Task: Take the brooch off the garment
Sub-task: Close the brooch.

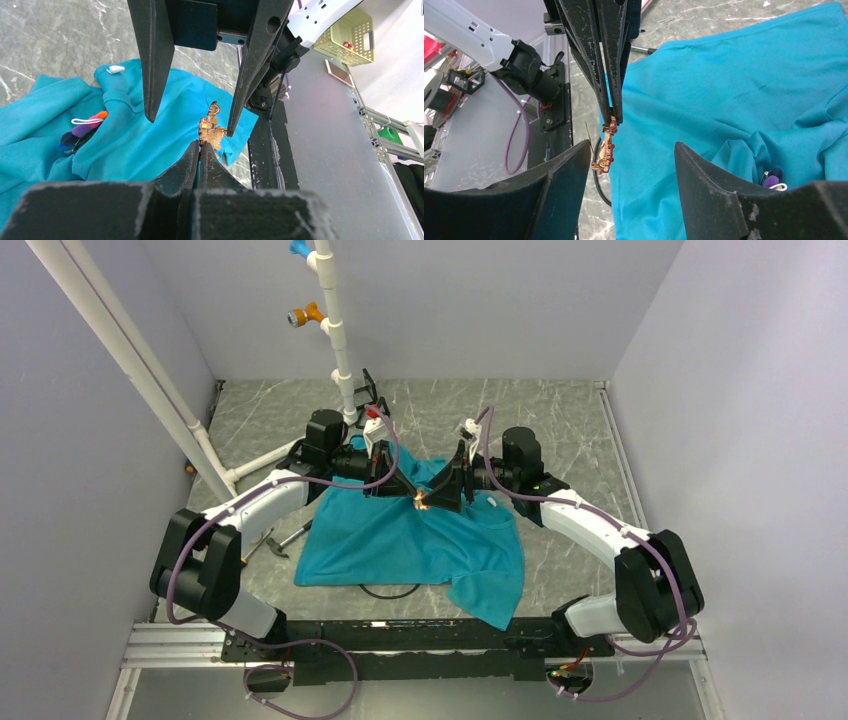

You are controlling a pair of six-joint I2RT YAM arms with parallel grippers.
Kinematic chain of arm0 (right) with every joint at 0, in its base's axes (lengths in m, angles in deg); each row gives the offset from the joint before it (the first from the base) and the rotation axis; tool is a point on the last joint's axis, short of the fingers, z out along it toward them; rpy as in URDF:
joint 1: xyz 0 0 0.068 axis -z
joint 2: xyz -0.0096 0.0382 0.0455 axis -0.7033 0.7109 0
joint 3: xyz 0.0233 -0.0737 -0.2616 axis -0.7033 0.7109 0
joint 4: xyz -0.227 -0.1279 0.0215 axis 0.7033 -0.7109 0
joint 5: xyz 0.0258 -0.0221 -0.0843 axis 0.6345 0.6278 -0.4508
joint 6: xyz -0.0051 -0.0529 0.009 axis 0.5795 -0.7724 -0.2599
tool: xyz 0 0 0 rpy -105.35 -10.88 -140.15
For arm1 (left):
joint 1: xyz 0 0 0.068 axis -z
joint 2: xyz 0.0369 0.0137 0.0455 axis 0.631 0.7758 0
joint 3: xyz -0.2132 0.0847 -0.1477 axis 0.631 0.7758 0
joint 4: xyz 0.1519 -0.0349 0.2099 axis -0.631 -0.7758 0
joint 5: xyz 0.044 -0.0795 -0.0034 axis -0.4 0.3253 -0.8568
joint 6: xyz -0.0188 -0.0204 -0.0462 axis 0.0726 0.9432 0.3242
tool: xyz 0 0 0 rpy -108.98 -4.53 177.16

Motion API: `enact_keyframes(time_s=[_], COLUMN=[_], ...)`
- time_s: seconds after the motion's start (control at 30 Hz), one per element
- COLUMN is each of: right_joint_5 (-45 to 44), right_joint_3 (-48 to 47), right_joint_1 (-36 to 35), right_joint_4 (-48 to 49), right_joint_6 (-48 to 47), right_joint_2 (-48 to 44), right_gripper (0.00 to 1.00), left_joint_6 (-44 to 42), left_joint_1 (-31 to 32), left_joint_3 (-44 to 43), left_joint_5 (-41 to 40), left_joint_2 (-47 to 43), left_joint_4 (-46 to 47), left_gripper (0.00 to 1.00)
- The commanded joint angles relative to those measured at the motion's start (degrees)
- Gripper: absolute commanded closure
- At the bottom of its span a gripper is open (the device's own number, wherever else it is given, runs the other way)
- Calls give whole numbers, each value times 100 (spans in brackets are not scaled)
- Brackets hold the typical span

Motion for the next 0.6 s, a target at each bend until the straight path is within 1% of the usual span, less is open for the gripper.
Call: enact_keyframes(time_s=[0.0, 0.1, 0.23, 0.43, 0.57], right_joint_5=[32, -96, -80, -124, -211], right_joint_3=[-189, -224, -229, -264, -290], right_joint_1=[48, 49, 51, 44, 48], right_joint_4=[267, 124, 37, -126, -270], right_joint_6=[-13, -133, -231, -368, -466], right_joint_2=[12, 4, -34, -45, -71], right_gripper=[37, 38, 34, 32, 30], left_joint_6=[-198, -59, 213, 733, 1240], left_joint_1=[15, 22, 15, 7, -8], left_joint_3=[-191, -167, -177, -353, -358], left_joint_5=[82, 26, 26, 50, 162], left_joint_2=[-164, -174, -62, 337, 631], left_joint_4=[-8, 97, 229, 311, 663], left_gripper=[100, 100, 100, 100, 100])
